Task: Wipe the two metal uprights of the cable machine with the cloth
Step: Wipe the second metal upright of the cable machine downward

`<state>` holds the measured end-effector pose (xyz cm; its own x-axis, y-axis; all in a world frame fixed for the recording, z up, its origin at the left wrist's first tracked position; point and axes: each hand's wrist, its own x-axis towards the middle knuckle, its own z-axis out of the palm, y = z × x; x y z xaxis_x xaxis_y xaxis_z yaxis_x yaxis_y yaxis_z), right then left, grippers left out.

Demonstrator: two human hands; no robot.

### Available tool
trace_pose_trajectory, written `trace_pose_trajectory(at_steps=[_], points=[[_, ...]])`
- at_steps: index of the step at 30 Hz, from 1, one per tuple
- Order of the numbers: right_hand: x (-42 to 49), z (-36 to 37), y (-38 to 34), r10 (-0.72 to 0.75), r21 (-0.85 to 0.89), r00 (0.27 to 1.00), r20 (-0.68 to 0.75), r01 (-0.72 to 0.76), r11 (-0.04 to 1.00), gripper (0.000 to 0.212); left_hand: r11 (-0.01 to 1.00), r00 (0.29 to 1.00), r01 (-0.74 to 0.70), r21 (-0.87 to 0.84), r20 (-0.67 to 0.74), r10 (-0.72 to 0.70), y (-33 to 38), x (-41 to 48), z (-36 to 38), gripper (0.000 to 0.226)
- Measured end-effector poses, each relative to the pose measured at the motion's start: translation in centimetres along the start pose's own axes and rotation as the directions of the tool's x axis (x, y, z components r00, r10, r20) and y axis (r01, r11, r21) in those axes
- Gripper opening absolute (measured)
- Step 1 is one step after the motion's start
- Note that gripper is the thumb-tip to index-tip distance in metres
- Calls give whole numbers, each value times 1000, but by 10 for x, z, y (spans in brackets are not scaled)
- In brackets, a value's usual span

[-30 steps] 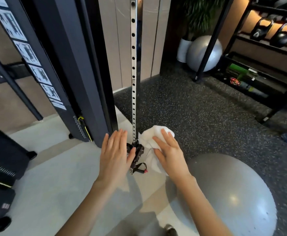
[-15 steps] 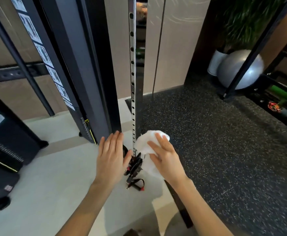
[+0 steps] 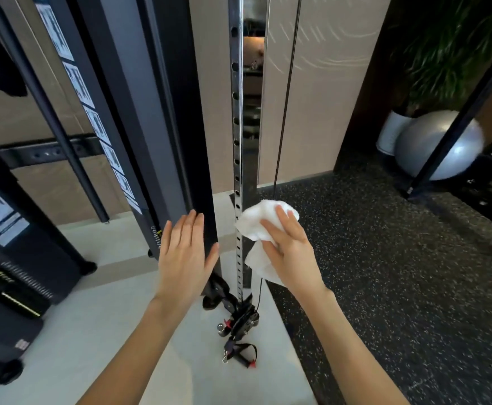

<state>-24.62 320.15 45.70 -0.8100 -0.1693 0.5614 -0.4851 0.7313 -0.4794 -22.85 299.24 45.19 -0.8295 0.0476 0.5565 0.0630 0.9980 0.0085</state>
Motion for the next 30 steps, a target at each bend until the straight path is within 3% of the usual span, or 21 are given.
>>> trace_pose_trajectory(at_steps=[7, 16, 24, 30], points=[[26, -19, 42, -22, 7, 1000, 14, 22, 1000, 41, 999, 1000, 1, 51, -31, 0, 25, 39, 8, 64], [80, -58, 128, -94, -31, 995, 36, 95, 995, 40, 983, 975, -58, 174, -202, 93, 97, 138, 20, 62], [140, -83, 183, -261, 46, 963, 68, 259, 965, 42, 939, 922, 59, 338, -379, 78, 151, 208, 9, 60], [183, -95, 190, -378, 120, 924, 49, 371, 921, 37, 881, 900, 145, 451, -431, 73, 161, 242, -6, 61]])
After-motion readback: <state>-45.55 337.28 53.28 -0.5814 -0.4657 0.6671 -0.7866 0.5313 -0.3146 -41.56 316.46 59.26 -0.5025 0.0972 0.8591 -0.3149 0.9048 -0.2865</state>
